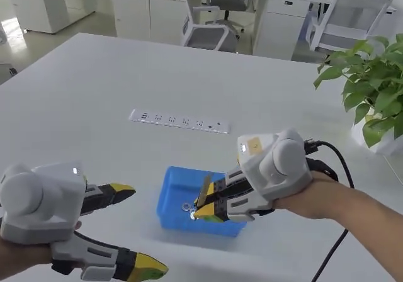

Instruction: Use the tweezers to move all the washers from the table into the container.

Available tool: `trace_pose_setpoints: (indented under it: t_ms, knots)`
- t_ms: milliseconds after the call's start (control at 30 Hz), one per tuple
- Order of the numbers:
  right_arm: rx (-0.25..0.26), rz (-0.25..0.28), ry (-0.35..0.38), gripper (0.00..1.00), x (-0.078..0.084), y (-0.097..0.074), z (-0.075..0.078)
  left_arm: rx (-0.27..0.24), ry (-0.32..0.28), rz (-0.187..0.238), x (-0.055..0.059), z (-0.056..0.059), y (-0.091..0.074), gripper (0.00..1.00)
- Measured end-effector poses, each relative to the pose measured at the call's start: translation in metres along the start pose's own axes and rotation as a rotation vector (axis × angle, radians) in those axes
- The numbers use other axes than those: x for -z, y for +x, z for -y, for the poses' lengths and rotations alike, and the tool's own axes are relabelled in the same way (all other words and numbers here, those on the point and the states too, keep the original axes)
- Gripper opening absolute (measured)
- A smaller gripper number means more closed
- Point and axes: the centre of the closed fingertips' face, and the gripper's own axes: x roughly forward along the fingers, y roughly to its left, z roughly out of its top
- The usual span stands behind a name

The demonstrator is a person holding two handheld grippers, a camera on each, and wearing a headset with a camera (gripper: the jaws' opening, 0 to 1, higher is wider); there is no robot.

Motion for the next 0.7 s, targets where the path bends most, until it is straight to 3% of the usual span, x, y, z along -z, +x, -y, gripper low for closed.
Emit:
trace_pose_setpoints:
  t_ms: [367,700]
  knots:
    - [0.042,-0.008,0.013,0.08,0.013,-0.011,0.023,0.001,-0.005,0.011,0.000,0.001,-0.003,0.99]
    - [0.075,-0.014,0.041,0.08,0.036,-0.006,0.043,-0.010,-0.010,0.018,0.004,-0.003,-0.005,0.99]
